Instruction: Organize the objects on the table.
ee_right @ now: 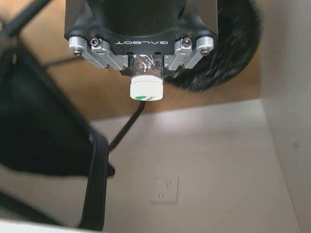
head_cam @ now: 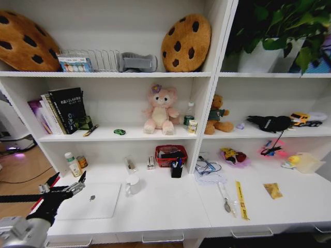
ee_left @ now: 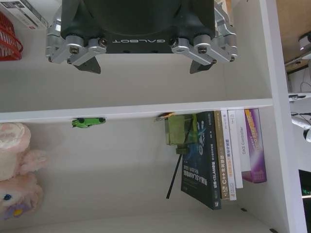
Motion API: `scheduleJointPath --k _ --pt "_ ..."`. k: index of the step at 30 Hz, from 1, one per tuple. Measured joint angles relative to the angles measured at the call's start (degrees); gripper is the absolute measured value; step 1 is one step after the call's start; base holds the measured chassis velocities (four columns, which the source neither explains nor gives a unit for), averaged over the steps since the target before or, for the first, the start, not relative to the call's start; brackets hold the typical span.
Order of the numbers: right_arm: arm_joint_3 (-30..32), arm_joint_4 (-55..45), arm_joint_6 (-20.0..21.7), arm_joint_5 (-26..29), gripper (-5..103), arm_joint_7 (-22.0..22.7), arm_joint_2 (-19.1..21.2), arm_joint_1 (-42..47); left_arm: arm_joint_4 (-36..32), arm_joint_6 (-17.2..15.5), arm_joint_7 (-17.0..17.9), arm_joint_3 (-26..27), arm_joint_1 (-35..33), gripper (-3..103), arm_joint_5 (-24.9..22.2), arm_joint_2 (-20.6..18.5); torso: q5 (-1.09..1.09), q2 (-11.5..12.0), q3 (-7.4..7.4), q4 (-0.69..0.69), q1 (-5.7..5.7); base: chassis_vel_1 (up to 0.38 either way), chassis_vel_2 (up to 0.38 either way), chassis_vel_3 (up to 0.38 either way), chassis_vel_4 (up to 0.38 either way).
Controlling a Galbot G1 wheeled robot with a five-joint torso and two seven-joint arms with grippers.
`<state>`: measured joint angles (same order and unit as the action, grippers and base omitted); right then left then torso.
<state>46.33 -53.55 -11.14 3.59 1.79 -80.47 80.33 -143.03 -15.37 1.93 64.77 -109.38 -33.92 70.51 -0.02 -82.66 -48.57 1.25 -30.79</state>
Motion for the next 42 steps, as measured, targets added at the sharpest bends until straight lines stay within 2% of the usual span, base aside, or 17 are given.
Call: scheduleJointPath --k 3,5,7,10,22,25,27,28,29,30,31,33,34,36,37,40,42 --pt "0.07 1.86 -1.75 -0.89 27 0.37 0.14 -1.27 0.0 0.0 0.0 0.0 0.0 100 0.0 0.0 0.0 0.0 0.0 0.01 0.0 0.0 0.0 0.0 0.0" --pt "-0.48 7.44 -7.67 -1.09 27 1.47 0.37 -4.54 0.0 0.0 0.0 0.0 0.0 100 0.0 0.0 0.01 0.0 0.01 0.0 0.0 0.0 0.0 0.0 0.0" --pt "-0.72 9.18 -9.41 -0.97 27 1.77 0.38 -5.55 0.0 0.0 0.0 0.0 0.0 100 0.0 0.0 0.02 0.0 0.01 0.0 0.0 0.0 0.0 0.0 0.0" --pt "-1.71 15.13 -16.16 0.23 27 2.4 0.11 -9.31 0.0 0.0 0.0 0.0 0.0 100 0.0 0.0 0.02 0.0 0.01 -0.01 0.0 0.0 0.0 0.0 0.0" --pt "-2.4 23.76 -22.59 1.35 24 1.84 0.26 -15.16 0.0 0.0 0.0 0.0 0.0 100 0.0 0.0 0.01 -0.01 0.01 -0.01 0.01 0.0 0.0 0.0 0.0" --pt "-2.6 23.89 -22.34 1.47 37 1.8 0.6 -14.71 0.0 0.0 0.0 0.0 0.0 100 0.0 0.0 0.02 -0.01 0.01 0.0 0.01 0.0 0.0 0.0 0.0" --pt "-2.59 23.91 -22.28 1.53 37 1.81 0.62 -14.53 0.0 0.0 0.0 0.0 0.0 100 0.0 0.0 0.02 -0.01 0.01 0.0 0.01 0.0 0.0 0.0 0.0" --pt "-2.58 24.07 -22.28 1.67 42 1.81 0.65 -14.4 0.0 0.0 0.0 0.0 0.0 100 0.0 0.0 0.01 -0.01 0.01 0.0 0.01 0.0 0.0 0.0 0.0" --pt "-2.58 24.07 -22.28 1.67 42 1.81 0.65 -14.4 0.0 0.0 0.0 0.0 0.0 100 0.0 0.0 0.01 -0.01 0.01 0.0 0.01 0.0 0.0 0.0 0.0" --pt "-2.62 24.43 -22.28 2.08 53 1.8 0.72 -14.11 0.0 0.0 0.0 0.0 0.0 100 0.0 0.0 0.01 -0.01 0.01 -0.01 0.01 0.0 0.0 0.0 0.0" --pt "-2.68 24.62 -22.32 2.24 59 1.73 0.8 -13.82 0.0 0.0 0.0 0.0 0.0 100 0.0 0.0 0.02 -0.01 0.01 -0.01 0.01 0.0 0.0 0.0 0.0" --pt "-2.71 24.59 -22.37 2.27 59 1.67 0.87 -13.39 0.0 0.0 0.0 0.0 0.0 100 0.0 0.0 0.02 -0.01 0.01 0.0 0.01 0.0 0.0 0.0 0.0" --pt "-2.71 24.24 -22.37 2.27 65 1.66 0.9 -12.83 0.0 0.0 0.0 0.0 0.0 100 0.0 0.0 0.02 -0.01 0.02 -0.02 0.01 0.0 0.0 0.0 0.0" --pt "-2.65 21.59 -22.0 2.18 76 1.71 0.74 -10.28 0.0 0.0 0.0 0.0 0.0 100 0.0 0.0 0.02 -0.01 0.02 -0.02 0.01 0.0 0.0 0.0 0.0" --pt "-2.65 21.59 -22.0 2.18 76 1.71 0.74 -10.28 0.0 0.0 0.0 0.0 0.0 100 0.0 0.0 0.02 -0.01 0.02 -0.02 0.01 0.0 0.0 0.0 0.0" --pt "-2.66 15.66 -20.14 2.47 86 1.56 0.4 -4.81 0.0 0.0 0.0 0.0 0.0 100 0.0 0.0 0.02 -0.01 0.02 -0.01 0.01 0.0 0.0 0.0 0.0" --pt "-3.46 6.5 -15.87 4.75 96 0.79 0.4 2.78 0.0 0.0 0.0 0.0 -0.01 100 0.0 0.0 0.0 -0.01 0.02 0.02 0.01 0.0 0.0 0.0 0.0"
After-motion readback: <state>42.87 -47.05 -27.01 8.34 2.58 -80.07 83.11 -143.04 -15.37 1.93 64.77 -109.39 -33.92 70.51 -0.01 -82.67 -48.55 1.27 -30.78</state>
